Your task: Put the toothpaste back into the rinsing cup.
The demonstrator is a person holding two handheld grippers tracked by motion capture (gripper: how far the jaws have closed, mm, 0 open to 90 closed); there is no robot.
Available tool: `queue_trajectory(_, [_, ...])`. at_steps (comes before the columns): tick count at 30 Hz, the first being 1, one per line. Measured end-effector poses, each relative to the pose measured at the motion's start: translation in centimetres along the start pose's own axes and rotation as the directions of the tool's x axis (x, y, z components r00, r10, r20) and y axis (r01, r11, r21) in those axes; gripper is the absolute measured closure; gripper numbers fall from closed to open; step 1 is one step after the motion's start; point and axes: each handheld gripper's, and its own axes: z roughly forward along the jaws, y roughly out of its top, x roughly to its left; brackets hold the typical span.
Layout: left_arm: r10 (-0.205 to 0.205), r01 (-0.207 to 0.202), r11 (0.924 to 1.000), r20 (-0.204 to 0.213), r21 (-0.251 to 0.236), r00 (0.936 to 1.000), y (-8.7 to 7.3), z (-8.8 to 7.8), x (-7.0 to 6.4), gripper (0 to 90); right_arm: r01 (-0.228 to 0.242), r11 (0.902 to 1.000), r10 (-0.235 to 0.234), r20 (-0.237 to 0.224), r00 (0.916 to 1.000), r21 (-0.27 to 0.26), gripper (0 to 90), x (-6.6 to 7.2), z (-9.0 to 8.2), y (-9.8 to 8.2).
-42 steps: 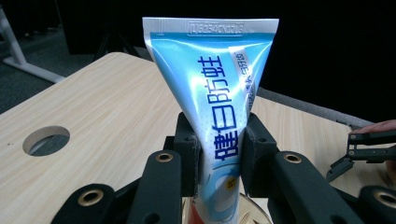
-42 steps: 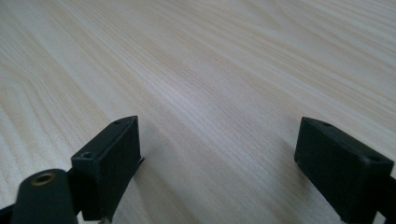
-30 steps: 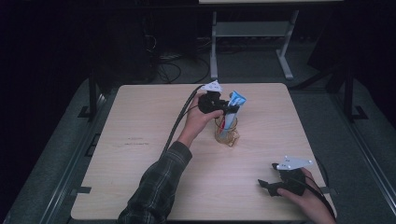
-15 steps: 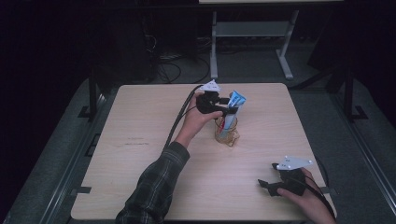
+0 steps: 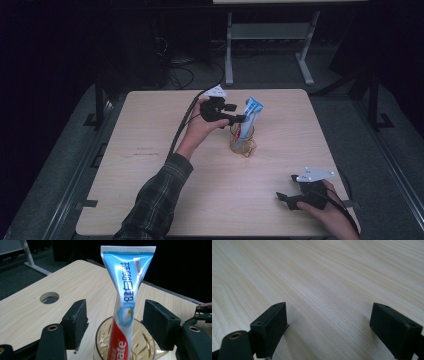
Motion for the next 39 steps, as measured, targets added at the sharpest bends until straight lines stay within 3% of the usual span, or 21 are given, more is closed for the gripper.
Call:
queue_trajectory(10, [-0.006, 0.007, 0.9994, -0.019, 0.033, 0.9998, -0.9, -2.9, -0.5, 32.0, 0.009, 1.0000, -0.009, 0.008, 0.9999, 0.002, 13.5, 0.0, 0.0, 0.0])
queue_trajectory(16, [-0.013, 0.017, 0.9975, -0.051, 0.068, 0.9986, -2.0, -4.6, -1.1, 30.9, 0.009, 1.0000, -0.009, 0.009, 0.9999, 0.003, 13.5, 0.0, 0.0, 0.0])
queue_trajectory(23, [-0.012, 0.023, 0.9932, -0.094, 0.114, 0.9955, -3.6, -6.4, -1.8, 29.6, 0.008, 1.0000, -0.008, 0.011, 0.9999, 0.003, 13.5, 0.1, 0.0, 0.0])
queue_trajectory(31, [-0.026, 0.044, 0.9878, -0.115, 0.150, 0.9930, -5.9, -8.3, -2.6, 29.2, 0.008, 1.0000, -0.008, 0.013, 0.9999, 0.001, 13.5, 0.0, 0.0, 0.0])
queue_trajectory(39, [-0.021, 0.050, 0.9827, -0.162, 0.178, 0.9866, -8.4, -10.4, -3.1, 29.0, 0.009, 1.0000, -0.009, 0.020, 0.9998, 0.002, 13.5, 0.1, 0.0, 0.0])
